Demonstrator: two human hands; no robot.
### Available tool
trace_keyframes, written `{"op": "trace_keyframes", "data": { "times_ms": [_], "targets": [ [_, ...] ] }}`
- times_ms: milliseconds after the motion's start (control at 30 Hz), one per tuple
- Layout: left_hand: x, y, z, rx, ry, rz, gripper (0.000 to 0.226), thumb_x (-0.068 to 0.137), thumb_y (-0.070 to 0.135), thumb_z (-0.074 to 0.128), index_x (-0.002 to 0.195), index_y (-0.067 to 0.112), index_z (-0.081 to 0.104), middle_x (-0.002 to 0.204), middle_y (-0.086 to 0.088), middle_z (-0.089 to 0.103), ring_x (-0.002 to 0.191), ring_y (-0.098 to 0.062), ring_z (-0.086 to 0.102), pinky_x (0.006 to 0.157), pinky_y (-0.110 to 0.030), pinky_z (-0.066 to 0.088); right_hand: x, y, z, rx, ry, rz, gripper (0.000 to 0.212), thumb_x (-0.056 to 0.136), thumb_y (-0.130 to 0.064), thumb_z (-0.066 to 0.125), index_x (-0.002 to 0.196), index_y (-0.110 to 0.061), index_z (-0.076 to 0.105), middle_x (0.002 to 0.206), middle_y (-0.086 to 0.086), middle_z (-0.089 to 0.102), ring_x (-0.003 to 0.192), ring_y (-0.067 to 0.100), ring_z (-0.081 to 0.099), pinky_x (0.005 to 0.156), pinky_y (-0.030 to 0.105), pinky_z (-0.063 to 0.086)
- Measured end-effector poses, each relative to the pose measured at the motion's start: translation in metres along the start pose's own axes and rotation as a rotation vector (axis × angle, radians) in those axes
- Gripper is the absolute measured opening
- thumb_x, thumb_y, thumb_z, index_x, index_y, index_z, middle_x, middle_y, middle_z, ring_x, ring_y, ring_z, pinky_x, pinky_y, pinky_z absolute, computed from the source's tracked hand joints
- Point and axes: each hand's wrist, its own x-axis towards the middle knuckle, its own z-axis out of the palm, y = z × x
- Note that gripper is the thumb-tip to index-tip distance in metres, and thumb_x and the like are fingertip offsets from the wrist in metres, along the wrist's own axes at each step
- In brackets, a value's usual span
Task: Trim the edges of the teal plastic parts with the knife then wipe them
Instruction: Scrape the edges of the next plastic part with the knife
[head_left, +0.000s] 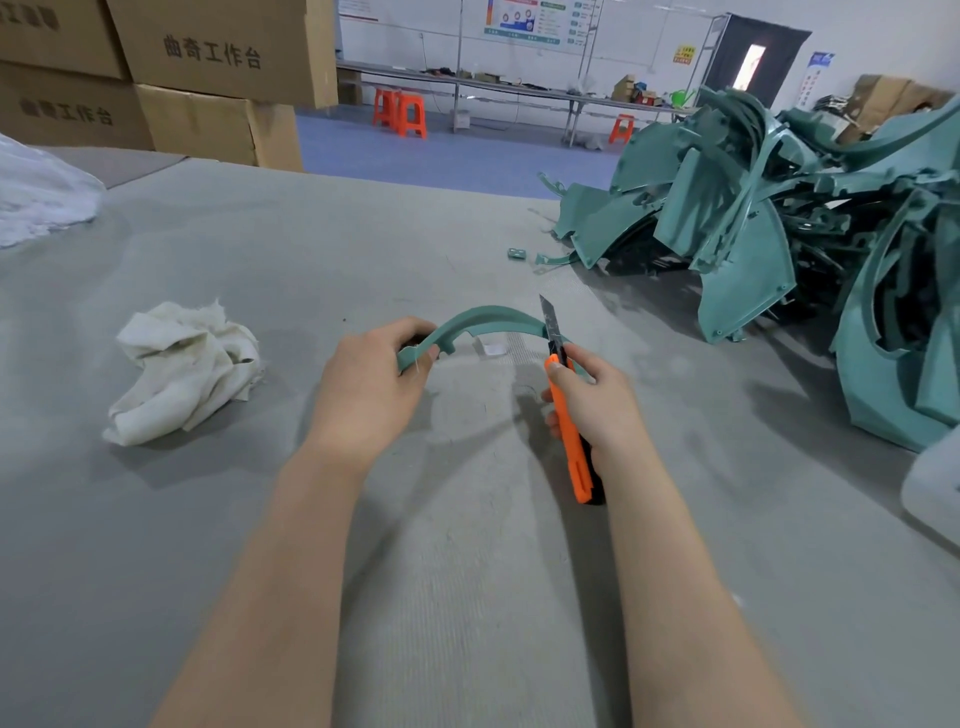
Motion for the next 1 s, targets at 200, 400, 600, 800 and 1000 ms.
{"op": "trace_keyframes", "data": {
  "times_ms": [200, 400, 600, 800, 1000],
  "targets": [
    [0.001, -0.002, 0.001, 0.003, 0.009, -0.014, 0.017, 0.093, 0.02, 0.056, 0.098, 0.029, 0.069, 0.078, 0.007, 0.064, 0.077, -0.019, 0.056, 0.069, -0.031, 0.043, -0.003, -0.004, 0.005, -0.025, -0.042, -0.04, 0.019, 0.094, -0.023, 0.059, 0.106, -0.037, 0.056, 0.075, 0.007, 0.065, 0.039, 0.014, 0.052, 0.056, 0.031, 0.051],
    [0.002, -0.001, 0.001, 0.014, 0.009, -0.015, 0.016, 0.093, 0.021, 0.056, 0.099, 0.028, 0.069, 0.083, 0.006, 0.067, 0.08, -0.019, 0.057, 0.071, -0.031, 0.044, -0.011, -0.011, 0.009, -0.02, -0.094, -0.054, 0.019, 0.094, -0.025, 0.059, 0.108, -0.038, 0.059, 0.078, 0.007, 0.065, 0.044, 0.016, 0.053, 0.05, 0.028, 0.047],
    [0.002, 0.001, 0.002, 0.019, 0.002, -0.014, 0.016, 0.093, 0.02, 0.056, 0.099, 0.028, 0.069, 0.084, 0.006, 0.066, 0.083, -0.02, 0.057, 0.072, -0.032, 0.044, -0.024, -0.022, 0.016, -0.032, -0.187, -0.095, 0.035, 0.095, -0.025, 0.058, 0.129, -0.032, 0.058, 0.08, 0.005, 0.064, 0.045, 0.012, 0.052, 0.049, 0.026, 0.048],
    [0.002, 0.001, 0.002, 0.02, 0.005, -0.01, 0.015, 0.093, 0.02, 0.057, 0.098, 0.028, 0.069, 0.085, 0.003, 0.068, 0.084, -0.022, 0.058, 0.075, -0.035, 0.046, -0.028, -0.027, 0.018, -0.076, -0.204, -0.123, 0.035, 0.096, -0.025, 0.056, 0.13, -0.034, 0.057, 0.081, 0.004, 0.063, 0.045, 0.01, 0.051, 0.049, 0.025, 0.046],
    [0.002, 0.0, 0.002, 0.024, 0.019, -0.018, 0.015, 0.093, 0.02, 0.057, 0.099, 0.027, 0.069, 0.08, 0.006, 0.064, 0.081, -0.02, 0.056, 0.067, -0.028, 0.039, -0.029, -0.028, 0.018, -0.071, -0.216, -0.13, 0.035, 0.095, -0.026, 0.058, 0.128, -0.036, 0.059, 0.08, 0.005, 0.064, 0.044, 0.01, 0.051, 0.048, 0.024, 0.047]
  ]
}}
